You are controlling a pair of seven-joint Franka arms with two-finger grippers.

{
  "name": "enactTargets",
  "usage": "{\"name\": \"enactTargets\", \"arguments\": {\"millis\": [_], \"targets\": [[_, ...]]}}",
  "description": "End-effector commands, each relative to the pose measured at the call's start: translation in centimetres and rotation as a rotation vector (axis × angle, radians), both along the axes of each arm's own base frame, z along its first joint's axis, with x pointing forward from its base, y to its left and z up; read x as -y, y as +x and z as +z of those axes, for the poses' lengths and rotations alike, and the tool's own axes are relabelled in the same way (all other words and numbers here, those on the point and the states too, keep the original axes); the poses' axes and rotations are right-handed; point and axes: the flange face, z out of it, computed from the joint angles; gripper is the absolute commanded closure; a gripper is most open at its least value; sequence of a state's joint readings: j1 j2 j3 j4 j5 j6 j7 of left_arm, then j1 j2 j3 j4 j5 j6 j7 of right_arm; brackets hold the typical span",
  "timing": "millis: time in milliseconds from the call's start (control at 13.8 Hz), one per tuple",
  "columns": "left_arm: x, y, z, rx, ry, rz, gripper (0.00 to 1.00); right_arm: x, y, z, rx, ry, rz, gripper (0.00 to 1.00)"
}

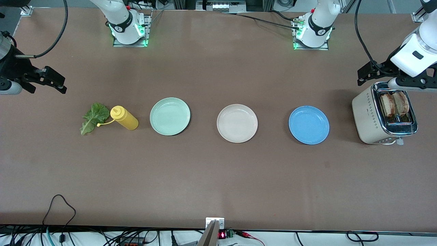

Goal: Make sandwich in beige plate with both arms

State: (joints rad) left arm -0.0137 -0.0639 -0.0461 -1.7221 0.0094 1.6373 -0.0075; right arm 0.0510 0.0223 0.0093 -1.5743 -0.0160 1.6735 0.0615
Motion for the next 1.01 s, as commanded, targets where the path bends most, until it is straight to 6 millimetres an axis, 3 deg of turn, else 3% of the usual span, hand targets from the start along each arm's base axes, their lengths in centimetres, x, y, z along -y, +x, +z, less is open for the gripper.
{"name": "enactTargets", "arguments": {"millis": [0, 942], "targets": [[-0.24, 0.49, 0.58, 0.003, -0.017, -0.022, 0.0, 0.22, 0.09, 0.25, 0.008, 0.006, 0.01, 0.0], [0.42, 0.35, -0.3, -0.038, -0.007, -0.02, 0.0, 0.2, 0.39, -0.12, 0.008, 0.006, 0.012, 0.0]]}}
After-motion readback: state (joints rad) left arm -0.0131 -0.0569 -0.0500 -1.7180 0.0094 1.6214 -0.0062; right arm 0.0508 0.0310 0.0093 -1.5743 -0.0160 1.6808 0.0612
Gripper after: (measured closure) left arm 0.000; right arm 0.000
